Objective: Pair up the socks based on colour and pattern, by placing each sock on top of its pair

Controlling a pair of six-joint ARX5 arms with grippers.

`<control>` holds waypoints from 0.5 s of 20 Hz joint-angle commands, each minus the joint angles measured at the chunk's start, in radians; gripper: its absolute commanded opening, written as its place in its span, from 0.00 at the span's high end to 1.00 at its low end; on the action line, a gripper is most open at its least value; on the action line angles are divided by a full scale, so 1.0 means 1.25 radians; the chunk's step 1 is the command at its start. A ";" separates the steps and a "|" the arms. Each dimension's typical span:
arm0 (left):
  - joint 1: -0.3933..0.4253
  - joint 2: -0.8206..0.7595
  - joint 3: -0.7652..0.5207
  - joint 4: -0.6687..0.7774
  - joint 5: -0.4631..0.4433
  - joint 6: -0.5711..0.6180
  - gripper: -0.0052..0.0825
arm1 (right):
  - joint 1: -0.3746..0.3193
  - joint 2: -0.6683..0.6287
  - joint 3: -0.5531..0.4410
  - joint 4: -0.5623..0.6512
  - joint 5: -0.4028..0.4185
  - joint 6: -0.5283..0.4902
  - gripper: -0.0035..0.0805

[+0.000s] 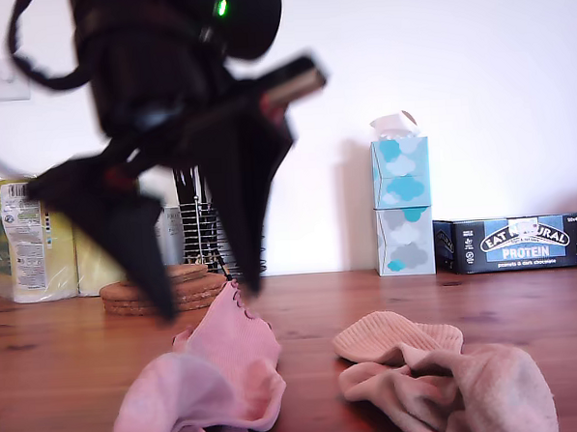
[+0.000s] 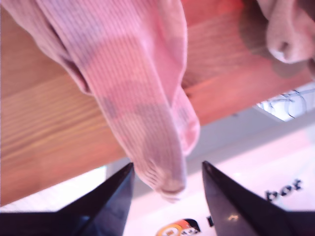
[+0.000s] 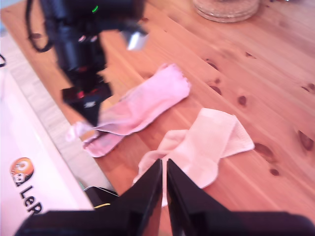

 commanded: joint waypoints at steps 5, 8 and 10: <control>-0.001 -0.145 0.028 0.045 -0.258 0.277 0.96 | 0.003 0.044 -0.009 0.193 0.027 0.159 0.97; 0.002 -0.182 0.028 0.068 -0.453 0.337 0.97 | 0.003 0.131 -0.009 0.324 0.105 0.182 0.97; 0.025 -0.197 0.027 0.144 -0.479 0.335 0.97 | 0.003 0.193 -0.009 0.433 0.128 0.185 0.97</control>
